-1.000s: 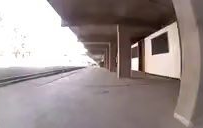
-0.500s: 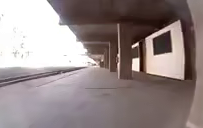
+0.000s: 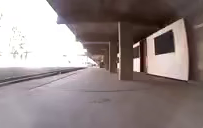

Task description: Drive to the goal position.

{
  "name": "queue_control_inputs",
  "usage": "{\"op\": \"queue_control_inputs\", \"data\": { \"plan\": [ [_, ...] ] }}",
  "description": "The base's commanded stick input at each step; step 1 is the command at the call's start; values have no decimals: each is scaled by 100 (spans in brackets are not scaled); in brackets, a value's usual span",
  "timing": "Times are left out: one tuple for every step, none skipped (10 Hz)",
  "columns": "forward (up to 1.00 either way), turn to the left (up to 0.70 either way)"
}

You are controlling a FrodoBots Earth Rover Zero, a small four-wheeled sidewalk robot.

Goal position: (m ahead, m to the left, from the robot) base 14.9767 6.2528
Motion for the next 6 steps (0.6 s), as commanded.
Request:
{"op": "queue_control_inputs", "data": {
  "plan": [
    [50, 0],
    [50, 0],
    [50, 0],
    [50, 0],
    [50, 0],
    [50, 0]
  ]
}}
